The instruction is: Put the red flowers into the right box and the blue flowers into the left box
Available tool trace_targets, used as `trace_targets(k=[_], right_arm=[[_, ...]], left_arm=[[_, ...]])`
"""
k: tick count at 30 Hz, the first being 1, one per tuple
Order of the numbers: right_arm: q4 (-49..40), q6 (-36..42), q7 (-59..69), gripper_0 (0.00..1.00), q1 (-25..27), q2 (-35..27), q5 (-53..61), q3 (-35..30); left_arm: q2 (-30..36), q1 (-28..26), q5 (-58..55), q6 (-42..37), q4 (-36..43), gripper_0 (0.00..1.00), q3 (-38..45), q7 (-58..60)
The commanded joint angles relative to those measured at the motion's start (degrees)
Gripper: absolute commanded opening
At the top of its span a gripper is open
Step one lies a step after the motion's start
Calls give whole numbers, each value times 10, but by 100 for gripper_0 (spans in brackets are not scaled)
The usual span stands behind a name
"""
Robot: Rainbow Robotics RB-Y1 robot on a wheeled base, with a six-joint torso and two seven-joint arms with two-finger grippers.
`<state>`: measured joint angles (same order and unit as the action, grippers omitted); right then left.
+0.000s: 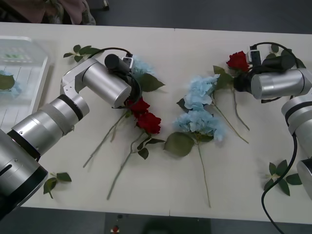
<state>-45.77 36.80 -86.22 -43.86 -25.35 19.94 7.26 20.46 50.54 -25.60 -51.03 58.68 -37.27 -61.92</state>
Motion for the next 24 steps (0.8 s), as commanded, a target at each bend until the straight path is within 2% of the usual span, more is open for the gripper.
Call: trace_targets(k=[1, 5, 13, 16, 19, 24], right_arm=[[-2, -5, 22, 8, -16, 11, -1, 8], [-2, -5, 26, 0, -16, 11, 1, 8], [-2, -4, 37, 0, -17, 12, 4, 8], [-3, 1, 40, 0, -21, 6, 6, 8], [-15, 44, 40, 0, -39, -10, 8, 8], [-91, 168, 40, 0, -58, -44, 9, -21]], left_arm=[[8, 10, 0, 5, 4, 0, 4, -17], [19, 10, 0, 5, 12, 0, 4, -19], [66, 10, 0, 1, 61, 0, 5, -21], [90, 10, 0, -27, 94, 0, 20, -22], [121, 10, -3, -72, 146, 0, 42, -27], [172, 10, -45, -141, 224, 0, 77, -36]])
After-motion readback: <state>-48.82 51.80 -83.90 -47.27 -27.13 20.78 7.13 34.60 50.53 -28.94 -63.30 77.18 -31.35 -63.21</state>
